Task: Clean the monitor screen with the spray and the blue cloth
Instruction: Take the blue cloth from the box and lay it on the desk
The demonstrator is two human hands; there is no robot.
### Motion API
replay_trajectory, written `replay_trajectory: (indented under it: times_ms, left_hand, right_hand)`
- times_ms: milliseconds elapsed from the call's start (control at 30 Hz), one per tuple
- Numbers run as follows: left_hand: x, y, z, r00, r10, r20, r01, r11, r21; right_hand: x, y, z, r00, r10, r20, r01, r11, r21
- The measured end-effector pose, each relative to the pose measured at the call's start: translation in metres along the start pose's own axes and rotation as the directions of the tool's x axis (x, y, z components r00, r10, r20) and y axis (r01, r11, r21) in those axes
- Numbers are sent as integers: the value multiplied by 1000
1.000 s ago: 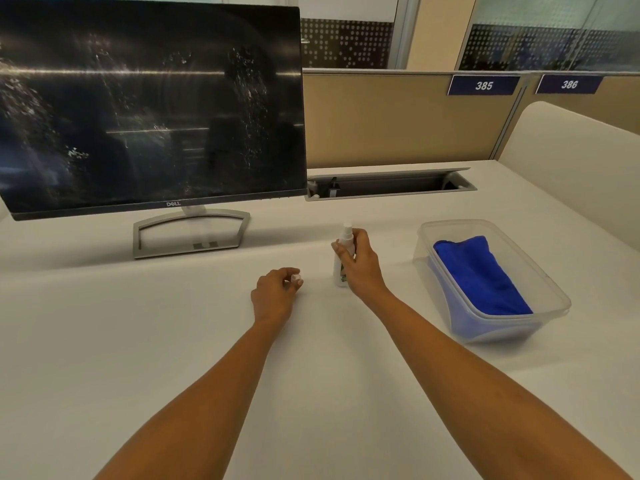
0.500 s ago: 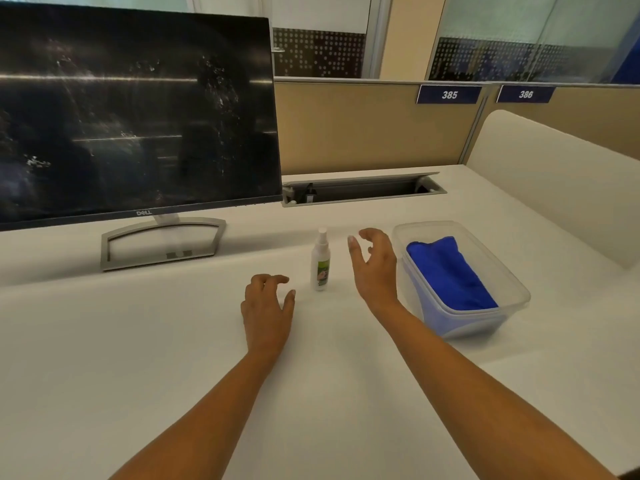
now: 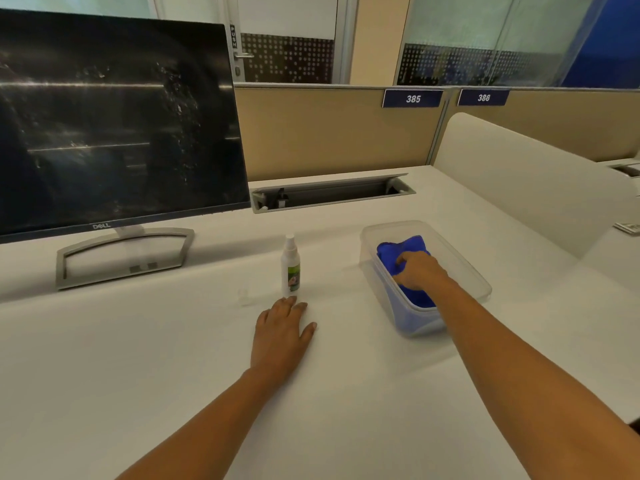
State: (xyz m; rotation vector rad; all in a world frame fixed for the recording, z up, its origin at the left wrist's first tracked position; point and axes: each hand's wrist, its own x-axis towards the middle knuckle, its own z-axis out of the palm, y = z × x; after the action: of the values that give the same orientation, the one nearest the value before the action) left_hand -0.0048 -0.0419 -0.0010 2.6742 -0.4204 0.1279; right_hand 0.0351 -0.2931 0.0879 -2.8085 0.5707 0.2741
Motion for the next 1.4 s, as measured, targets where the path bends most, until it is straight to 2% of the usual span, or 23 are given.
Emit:
replay_trajectory:
  times_ms: [67, 233, 333, 533, 767, 900, 1000, 1167, 1400]
  left_hand:
    - [-1, 1, 1, 1000, 0, -3, 0, 1000, 0]
    - [6, 15, 5, 999, 41, 23, -41, 999, 0]
    - [12, 17, 6, 998, 24, 62, -26, 999, 33]
    - [6, 13, 8, 997, 29, 73, -32, 999, 43]
    - [3, 13, 6, 997, 20, 81, -21, 1000, 20]
    - [-4, 11, 3, 997, -2, 72, 1, 1000, 3]
    - [-13, 7, -1, 997, -33, 64, 33, 999, 8]
    - [-31, -4, -15, 993, -109, 47, 108, 994, 13]
    - [-65, -40, -41, 979, -206, 5, 206, 978, -37]
  right_hand:
    - [2, 1, 2, 997, 0, 78, 6, 997, -76]
    - [1, 8, 3, 990, -50, 132, 68, 988, -140]
    - [-1, 6, 6, 989, -86, 119, 111, 968, -226]
    - [3, 5, 5, 989, -151, 5, 146, 953, -266]
    - [4, 20, -6, 957, -66, -284, 74, 997, 18]
    - [-4, 17, -24, 916, 24, -401, 85, 964, 252]
    - [-15, 7, -41, 878, 62, -475, 124, 928, 350]
    - [-47, -22, -58, 826, 91, -556, 205, 871, 447]
    - [-112, -83, -43, 815, 55, -576, 358, 734, 577]
